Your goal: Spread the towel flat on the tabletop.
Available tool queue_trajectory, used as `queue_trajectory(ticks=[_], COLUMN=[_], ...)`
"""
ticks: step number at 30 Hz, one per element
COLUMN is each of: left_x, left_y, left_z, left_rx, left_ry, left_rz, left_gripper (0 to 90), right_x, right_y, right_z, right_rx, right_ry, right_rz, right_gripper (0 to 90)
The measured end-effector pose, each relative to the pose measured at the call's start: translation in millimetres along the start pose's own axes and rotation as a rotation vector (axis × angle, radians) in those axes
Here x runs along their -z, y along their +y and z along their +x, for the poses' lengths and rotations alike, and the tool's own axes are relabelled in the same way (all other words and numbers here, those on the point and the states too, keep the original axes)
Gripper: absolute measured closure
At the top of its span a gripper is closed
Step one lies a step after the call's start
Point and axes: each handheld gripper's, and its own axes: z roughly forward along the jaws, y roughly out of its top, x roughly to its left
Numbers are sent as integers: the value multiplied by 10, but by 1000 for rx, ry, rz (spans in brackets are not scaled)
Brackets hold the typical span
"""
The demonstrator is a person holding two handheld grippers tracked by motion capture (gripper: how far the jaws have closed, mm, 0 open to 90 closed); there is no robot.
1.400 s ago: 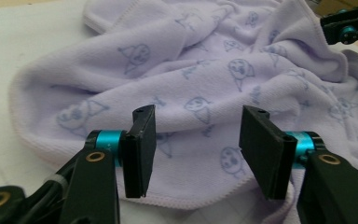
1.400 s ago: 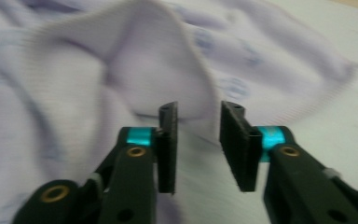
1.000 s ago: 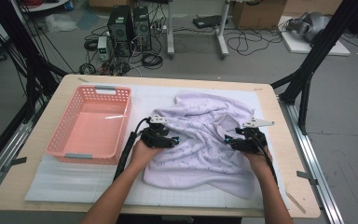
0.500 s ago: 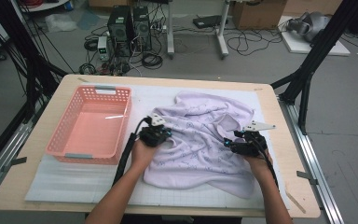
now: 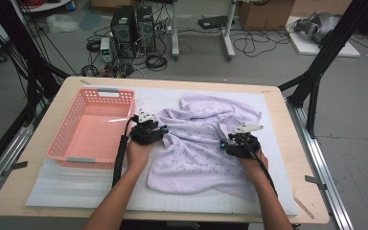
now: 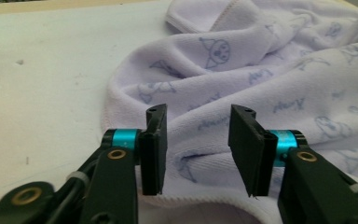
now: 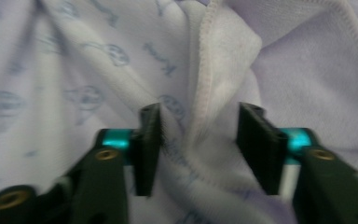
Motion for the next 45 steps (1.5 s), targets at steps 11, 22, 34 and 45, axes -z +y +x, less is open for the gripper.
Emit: queue_trajectory(ticks=[11, 22, 34, 45], left_x=[121, -17, 111, 124], left_y=[-113, -183, -192, -210], left_z=[-115, -310, -158, -93], left_rx=[-48, -45, -140, -111], left_ry=[-165, -262, 42, 25], left_rz=[67, 125, 80, 89], left_gripper=[524, 505, 831, 767], right_x=[-66, 408, 798, 362], right_y=[53, -30, -354, -425], right_z=[-482, -397, -342, -110], right_rx=[-196, -190, -225, -173], right_ry=[-279, -193, -175, 13], right_rz=[39, -97, -175, -1], right_gripper=[706, 588, 593, 678])
